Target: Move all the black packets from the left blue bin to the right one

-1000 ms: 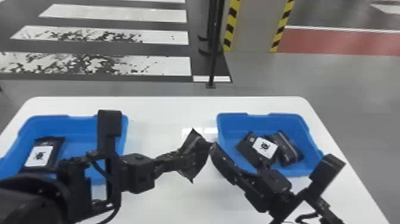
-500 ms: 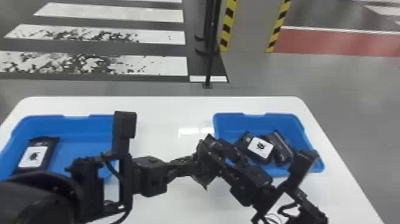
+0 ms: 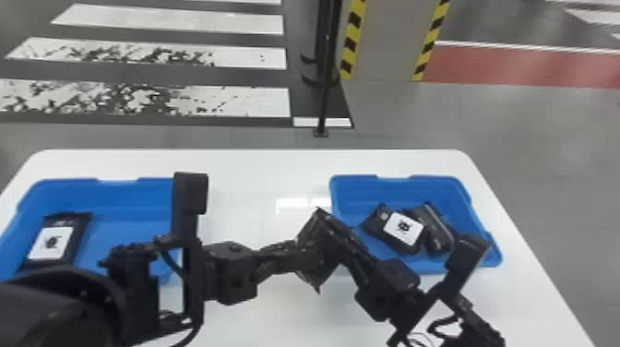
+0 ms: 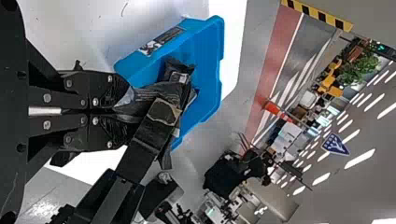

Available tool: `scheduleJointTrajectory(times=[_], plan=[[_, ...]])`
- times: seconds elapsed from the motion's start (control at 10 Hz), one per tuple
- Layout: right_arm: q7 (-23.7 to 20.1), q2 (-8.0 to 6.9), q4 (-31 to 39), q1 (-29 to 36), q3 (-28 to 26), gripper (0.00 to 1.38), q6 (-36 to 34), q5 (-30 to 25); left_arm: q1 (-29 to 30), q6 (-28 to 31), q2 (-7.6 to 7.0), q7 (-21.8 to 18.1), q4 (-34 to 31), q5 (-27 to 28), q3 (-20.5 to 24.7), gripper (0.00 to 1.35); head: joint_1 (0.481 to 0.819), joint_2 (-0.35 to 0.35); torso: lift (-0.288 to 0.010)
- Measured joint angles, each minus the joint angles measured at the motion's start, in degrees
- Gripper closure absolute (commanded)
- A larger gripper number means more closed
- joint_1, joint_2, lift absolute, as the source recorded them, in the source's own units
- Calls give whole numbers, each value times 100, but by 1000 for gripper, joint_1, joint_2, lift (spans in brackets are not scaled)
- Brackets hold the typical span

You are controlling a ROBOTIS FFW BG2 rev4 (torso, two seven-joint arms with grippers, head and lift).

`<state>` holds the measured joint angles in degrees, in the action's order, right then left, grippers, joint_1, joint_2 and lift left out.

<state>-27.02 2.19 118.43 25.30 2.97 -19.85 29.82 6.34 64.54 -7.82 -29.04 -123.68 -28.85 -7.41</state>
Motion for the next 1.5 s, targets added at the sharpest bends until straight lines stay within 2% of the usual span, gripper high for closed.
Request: scheduleJointTrajectory(times=[0.1,0.2,0.4,0.7,1.0,1.1,1.2,1.3,1.4,1.5], plan=[[-4,-3,-6,-4,-1,1271,25,31,62,-18,30,12,0,-19,85,208,695,-102,-139],[-3,-4,-7,-21,-41,1271,51,68,182,-71,59,13,0,-28,219,67,695,-94,-139],[3,26,-128,-173,-303,1271,62,65,458,-230,52,4,-16,-119,443,168,695,-106,-139],[5,207,-729,-773,-719,1271,59,-14,1040,-418,-30,-1,-422,-483,708,173,695,-151,-139],[16,396,-1648,-1505,-1121,1248,59,-343,1523,-435,8,9,-930,-660,1104,174,695,-186,-139],[65,409,-1882,-1669,-1320,1024,62,-577,1638,-486,15,13,-1054,-727,1198,174,695,-211,-139],[85,412,-2035,-1748,-1490,542,62,-718,1717,-584,18,13,-1125,-770,1276,170,695,-238,-139],[86,411,-2067,-1727,-1572,245,67,-764,1774,-680,23,17,-1166,-778,1388,174,695,-240,-139],[120,390,-1956,-1591,-1594,64,68,-795,1794,-721,23,21,-1182,-757,1532,174,695,-234,-139],[194,334,-1707,-1358,-1605,105,75,-844,1791,-748,14,21,-1191,-753,1711,174,695,-216,-139]])
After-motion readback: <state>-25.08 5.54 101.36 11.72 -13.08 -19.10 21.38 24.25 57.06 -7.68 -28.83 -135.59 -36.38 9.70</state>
